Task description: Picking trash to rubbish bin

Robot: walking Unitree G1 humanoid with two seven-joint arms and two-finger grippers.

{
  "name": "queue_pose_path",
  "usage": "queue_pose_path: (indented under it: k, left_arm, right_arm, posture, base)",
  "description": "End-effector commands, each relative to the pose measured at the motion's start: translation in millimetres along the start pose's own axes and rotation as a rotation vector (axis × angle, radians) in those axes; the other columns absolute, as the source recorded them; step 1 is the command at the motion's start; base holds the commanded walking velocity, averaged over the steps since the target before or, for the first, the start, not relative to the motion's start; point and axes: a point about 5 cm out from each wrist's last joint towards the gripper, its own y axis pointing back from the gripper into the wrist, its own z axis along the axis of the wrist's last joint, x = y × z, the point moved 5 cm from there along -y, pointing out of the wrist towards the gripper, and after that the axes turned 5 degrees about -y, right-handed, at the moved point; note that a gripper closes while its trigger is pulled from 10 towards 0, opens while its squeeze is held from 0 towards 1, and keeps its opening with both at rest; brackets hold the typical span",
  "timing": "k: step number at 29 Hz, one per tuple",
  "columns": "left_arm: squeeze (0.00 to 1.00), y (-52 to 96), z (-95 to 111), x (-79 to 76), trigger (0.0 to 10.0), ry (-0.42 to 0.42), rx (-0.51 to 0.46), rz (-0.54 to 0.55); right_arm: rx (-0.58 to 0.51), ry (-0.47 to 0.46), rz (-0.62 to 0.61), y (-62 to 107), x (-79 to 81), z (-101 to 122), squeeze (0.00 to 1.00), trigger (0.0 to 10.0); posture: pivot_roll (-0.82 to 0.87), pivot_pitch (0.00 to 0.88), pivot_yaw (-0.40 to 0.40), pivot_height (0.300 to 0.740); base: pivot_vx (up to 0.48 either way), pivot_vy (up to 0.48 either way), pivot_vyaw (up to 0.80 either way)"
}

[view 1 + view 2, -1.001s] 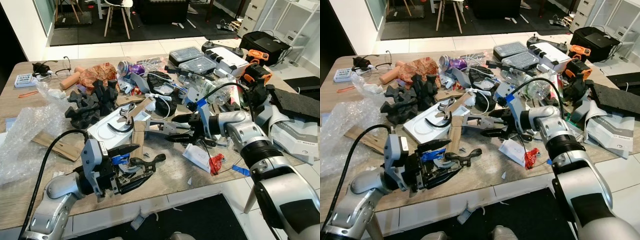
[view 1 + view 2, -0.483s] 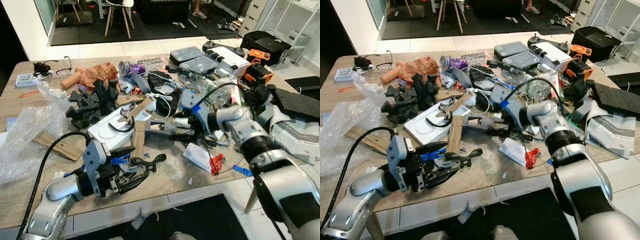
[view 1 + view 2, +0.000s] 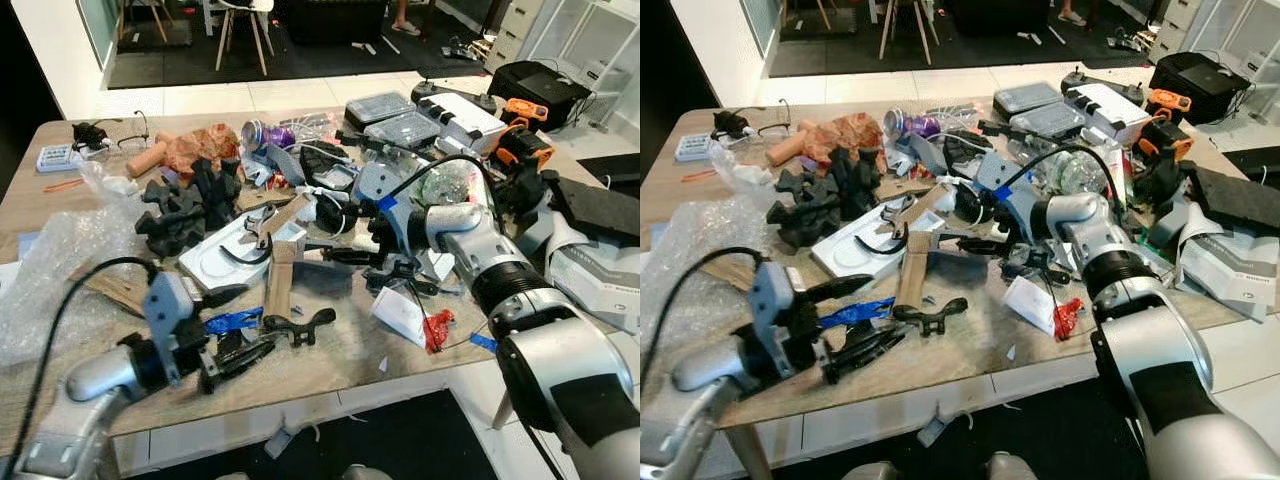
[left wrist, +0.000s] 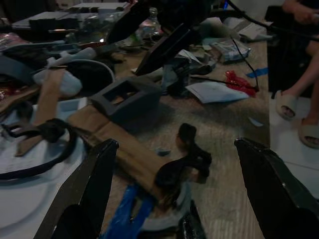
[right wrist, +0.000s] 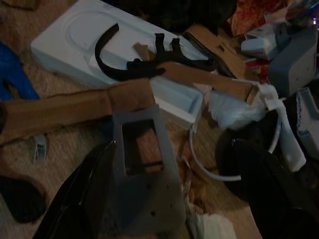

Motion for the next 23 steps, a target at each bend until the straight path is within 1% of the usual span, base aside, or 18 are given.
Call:
queue_pose_path:
  k: [1, 6, 8, 9, 10, 15, 17, 18, 20, 21, 23]
  left_arm:
    - [0.00, 7.0, 0.3, 0.7, 10.0, -0.002, 0.035, -0.015]
    - [0.00, 10.1, 2.2, 2.0, 10.0, -0.006, 0.048, -0.018]
    - [0.00, 10.7, 2.8, 1.3, 10.0, -0.009, 0.059, -0.029]
    - [0.00, 10.7, 2.8, 1.3, 10.0, -0.009, 0.059, -0.029]
    - [0.00, 11.0, 3.3, 1.1, 10.0, -0.012, 0.063, -0.034]
    - [0.00, 11.0, 6.2, 0.9, 10.0, -0.011, 0.064, -0.041]
    - [0.00, 10.8, 7.4, 1.3, 10.0, -0.013, 0.065, -0.046]
    - [0.00, 10.8, 7.4, 1.3, 10.0, -0.013, 0.065, -0.046]
    - [0.00, 10.2, 8.9, 2.6, 10.0, -0.017, 0.064, -0.047]
    - [0.00, 10.0, 9.3, 2.8, 10.0, -0.018, 0.062, -0.047]
    - [0.00, 9.1, 9.7, 2.8, 10.0, -0.019, 0.061, -0.048]
  right_arm:
    - [-0.032, -0.057, 0.010, -0.2, -0.2, 2.5, 0.00, 10.0]
    - [-0.052, -0.084, 0.034, -1.2, 2.3, 4.3, 0.00, 10.0]
    - [-0.060, -0.106, 0.111, -3.9, 12.4, 3.2, 0.00, 10.0]
    - [-0.060, -0.106, 0.111, -3.9, 12.4, 3.2, 0.00, 10.0]
    - [-0.065, -0.118, 0.142, -4.8, 16.3, 3.1, 0.00, 10.0]
    - [-0.030, -0.123, 0.160, -6.7, 20.2, -3.2, 0.00, 10.0]
    - [0.029, -0.107, 0.180, -6.1, 24.0, -13.2, 0.00, 10.0]
    - [0.029, -0.107, 0.180, -6.1, 24.0, -13.2, 0.00, 10.0]
    - [0.143, -0.040, 0.164, -4.2, 23.9, -29.2, 0.00, 10.0]
    - [0.176, -0.011, 0.150, -3.2, 22.3, -33.2, 0.00, 10.0]
    - [0.189, 0.007, 0.121, -2.4, 18.1, -33.3, 0.00, 10.0]
  posture:
    - [0.12, 0.061, -0.011, 0.740]
    - [0.12, 0.068, -0.010, 0.740]
    - [0.13, 0.081, -0.012, 0.740]
    - [0.13, 0.081, -0.012, 0.740]
    - [0.13, 0.086, -0.011, 0.740]
    - [0.14, 0.093, -0.011, 0.740]
    - [0.14, 0.099, -0.010, 0.740]
    - [0.14, 0.099, -0.010, 0.740]
    - [0.14, 0.099, -0.009, 0.740]
    - [0.14, 0.099, -0.009, 0.740]
    - [0.13, 0.095, -0.009, 0.740]
  base:
    - [0.000, 0.000, 0.00]
    - [0.000, 0.000, 0.00]
    - [0.000, 0.000, 0.00]
    - [0.000, 0.000, 0.00]
    - [0.000, 0.000, 0.00]
    - [0.000, 0.000, 0.00]
    - [0.000, 0.000, 0.00]
    - [0.000, 0.000, 0.00]
    - [0.000, 0.000, 0.00]
    - [0.000, 0.000, 0.00]
    - [0.000, 0.000, 0.00]
